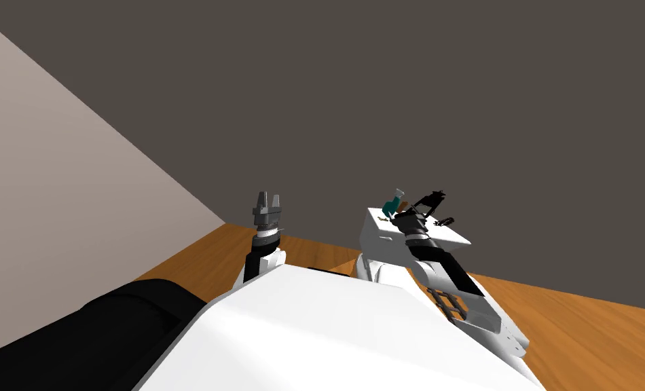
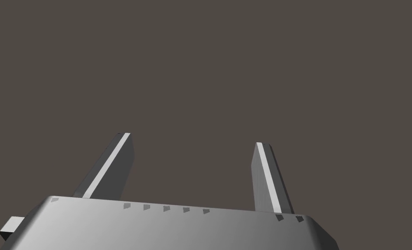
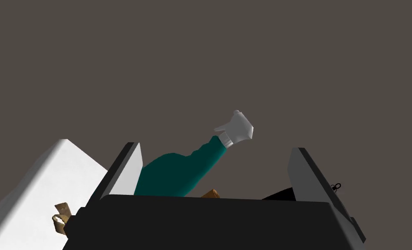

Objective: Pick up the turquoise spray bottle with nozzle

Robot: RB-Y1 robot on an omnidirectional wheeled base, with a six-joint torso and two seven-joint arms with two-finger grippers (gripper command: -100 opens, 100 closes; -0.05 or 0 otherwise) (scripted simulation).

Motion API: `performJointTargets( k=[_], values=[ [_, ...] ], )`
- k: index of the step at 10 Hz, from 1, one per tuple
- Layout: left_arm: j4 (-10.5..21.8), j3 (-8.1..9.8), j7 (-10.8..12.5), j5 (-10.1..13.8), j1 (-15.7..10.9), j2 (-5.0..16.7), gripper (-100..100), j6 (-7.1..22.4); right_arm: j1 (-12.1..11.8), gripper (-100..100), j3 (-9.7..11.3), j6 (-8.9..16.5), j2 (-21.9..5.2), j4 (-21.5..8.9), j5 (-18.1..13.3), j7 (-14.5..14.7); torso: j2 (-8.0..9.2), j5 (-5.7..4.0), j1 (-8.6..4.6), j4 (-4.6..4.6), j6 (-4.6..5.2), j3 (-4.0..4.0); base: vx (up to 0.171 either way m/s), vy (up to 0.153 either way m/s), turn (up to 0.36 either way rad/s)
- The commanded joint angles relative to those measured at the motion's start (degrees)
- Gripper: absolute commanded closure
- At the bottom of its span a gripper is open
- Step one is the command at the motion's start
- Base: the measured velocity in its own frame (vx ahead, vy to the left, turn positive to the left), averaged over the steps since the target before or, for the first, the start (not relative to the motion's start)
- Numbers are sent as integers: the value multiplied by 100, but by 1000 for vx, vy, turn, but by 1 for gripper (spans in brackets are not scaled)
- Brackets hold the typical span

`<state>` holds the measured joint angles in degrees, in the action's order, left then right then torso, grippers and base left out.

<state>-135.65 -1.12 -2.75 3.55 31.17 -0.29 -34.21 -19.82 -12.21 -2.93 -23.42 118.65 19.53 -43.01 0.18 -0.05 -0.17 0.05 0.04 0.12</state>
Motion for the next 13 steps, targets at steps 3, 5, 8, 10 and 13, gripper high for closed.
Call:
performJointTargets(
  k=[3, 5, 8, 10, 13],
  values=[
    [0, 0, 0, 0, 0, 0, 0, 0, -1, -100, -120, 207, -148, -143, 154, -527, -3, 1, 4, -1, 0, -2, -45, -7, 84],
    [0, 0, 0, 0, 0, 0, 0, 0, 13, -100, -232, 404, -277, -265, 290, -893, -11, 1, 1, -3, -4, -7, -42, -13, 142],
    [0, 0, 0, 0, 0, 0, 0, 0, 31, -100, -461, 784, -533, -501, 567, -1418, -8, 1, 3, -1, 0, -4, -48, -9, 135],
    [0, 0, 0, 0, 1, 0, 0, 0, 35, -100, -577, 966, -661, -616, 706, -1755, -11, 0, 2, -2, 1, -6, -39, -11, 132],
    [0, 0, 0, 0, 0, 0, 0, 0, 35, -100, -692, 1141, -788, -727, 843, -2255, -13, 1, 3, -3, -2, -8, -34, -6, 103]
  ],
)
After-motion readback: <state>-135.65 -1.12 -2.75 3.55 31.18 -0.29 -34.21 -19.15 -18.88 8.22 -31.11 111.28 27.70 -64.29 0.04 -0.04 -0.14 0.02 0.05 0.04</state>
